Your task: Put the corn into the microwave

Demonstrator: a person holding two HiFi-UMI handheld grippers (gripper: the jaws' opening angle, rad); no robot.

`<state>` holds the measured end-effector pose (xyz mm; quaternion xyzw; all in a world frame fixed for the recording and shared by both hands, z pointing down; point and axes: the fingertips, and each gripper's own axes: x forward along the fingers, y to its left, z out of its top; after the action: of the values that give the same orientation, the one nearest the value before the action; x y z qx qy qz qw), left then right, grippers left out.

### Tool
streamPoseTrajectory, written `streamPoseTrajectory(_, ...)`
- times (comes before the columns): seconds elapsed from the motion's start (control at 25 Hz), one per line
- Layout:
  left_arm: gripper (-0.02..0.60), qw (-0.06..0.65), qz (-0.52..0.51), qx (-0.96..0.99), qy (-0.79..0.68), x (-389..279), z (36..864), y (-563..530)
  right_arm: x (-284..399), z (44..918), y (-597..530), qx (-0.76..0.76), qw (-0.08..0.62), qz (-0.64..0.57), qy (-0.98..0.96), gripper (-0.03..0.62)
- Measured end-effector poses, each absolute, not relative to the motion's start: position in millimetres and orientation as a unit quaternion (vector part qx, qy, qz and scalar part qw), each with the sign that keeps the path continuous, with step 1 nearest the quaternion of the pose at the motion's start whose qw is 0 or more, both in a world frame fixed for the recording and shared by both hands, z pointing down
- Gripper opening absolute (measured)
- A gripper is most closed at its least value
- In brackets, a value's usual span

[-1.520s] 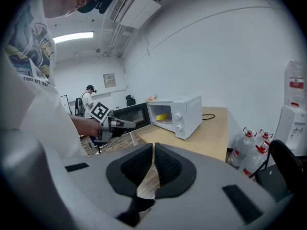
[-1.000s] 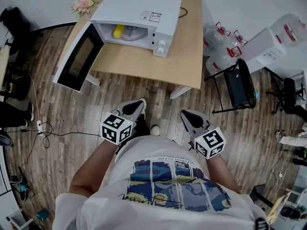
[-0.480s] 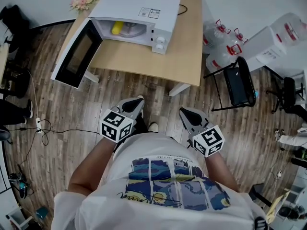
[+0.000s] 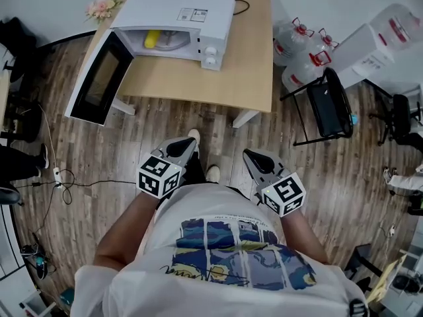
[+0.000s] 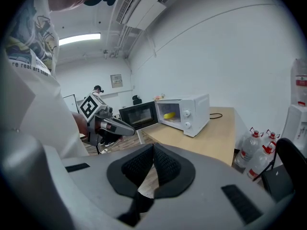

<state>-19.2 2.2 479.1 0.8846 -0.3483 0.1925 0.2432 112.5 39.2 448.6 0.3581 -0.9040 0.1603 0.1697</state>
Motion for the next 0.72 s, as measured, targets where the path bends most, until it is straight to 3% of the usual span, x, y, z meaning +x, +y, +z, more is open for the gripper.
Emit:
streamPoseTrajectory(0.44,0.009,0.224,0.223,0.895,-0.316,7.3,474.8,-3.5,132.2,468.6,42.9,0.374,0.179,0.177,-0.892,0.009)
streamPoseTrajectory(0.72,0.009,0.199,0.207,0.898,-0.333,-19.7,452.8,-19.3,105.4,466.2,22.8,0.359,0.191,0.161,-0.899,0.009)
